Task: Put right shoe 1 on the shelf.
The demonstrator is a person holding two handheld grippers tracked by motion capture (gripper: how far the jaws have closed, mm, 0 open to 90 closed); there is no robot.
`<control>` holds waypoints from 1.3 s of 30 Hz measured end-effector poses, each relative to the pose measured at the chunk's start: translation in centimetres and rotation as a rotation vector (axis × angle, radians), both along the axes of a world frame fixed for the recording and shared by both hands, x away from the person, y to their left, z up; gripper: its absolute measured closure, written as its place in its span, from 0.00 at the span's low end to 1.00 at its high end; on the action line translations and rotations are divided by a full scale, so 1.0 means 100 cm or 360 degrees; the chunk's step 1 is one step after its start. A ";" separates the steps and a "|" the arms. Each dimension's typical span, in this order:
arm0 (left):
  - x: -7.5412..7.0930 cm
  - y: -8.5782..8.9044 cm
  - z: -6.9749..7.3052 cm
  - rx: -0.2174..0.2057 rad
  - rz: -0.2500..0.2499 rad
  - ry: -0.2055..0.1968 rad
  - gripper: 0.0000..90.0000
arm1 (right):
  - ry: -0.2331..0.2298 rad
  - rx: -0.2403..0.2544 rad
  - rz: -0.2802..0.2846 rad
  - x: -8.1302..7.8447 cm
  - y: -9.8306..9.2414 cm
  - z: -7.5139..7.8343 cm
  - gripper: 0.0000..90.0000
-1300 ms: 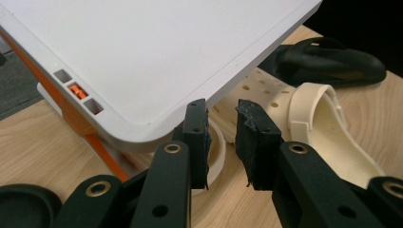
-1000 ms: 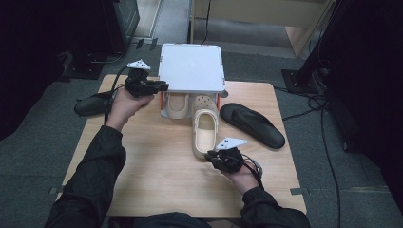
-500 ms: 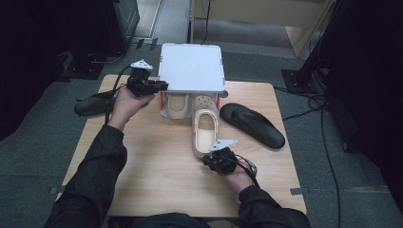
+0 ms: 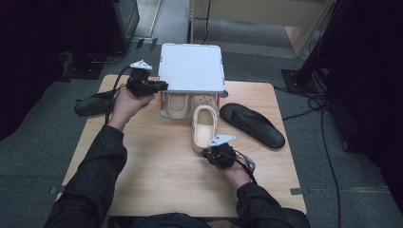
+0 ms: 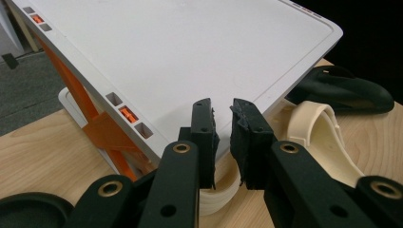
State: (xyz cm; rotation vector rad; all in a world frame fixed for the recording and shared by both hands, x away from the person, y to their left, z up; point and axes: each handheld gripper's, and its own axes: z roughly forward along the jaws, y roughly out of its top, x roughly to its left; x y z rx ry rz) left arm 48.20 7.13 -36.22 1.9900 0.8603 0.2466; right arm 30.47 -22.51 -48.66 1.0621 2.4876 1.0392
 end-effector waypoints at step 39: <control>-0.001 -0.002 0.000 0.0010 0.0011 -0.0018 0.89 | -0.0239 0.0063 -0.0208 0.082 0.006 0.020 0.94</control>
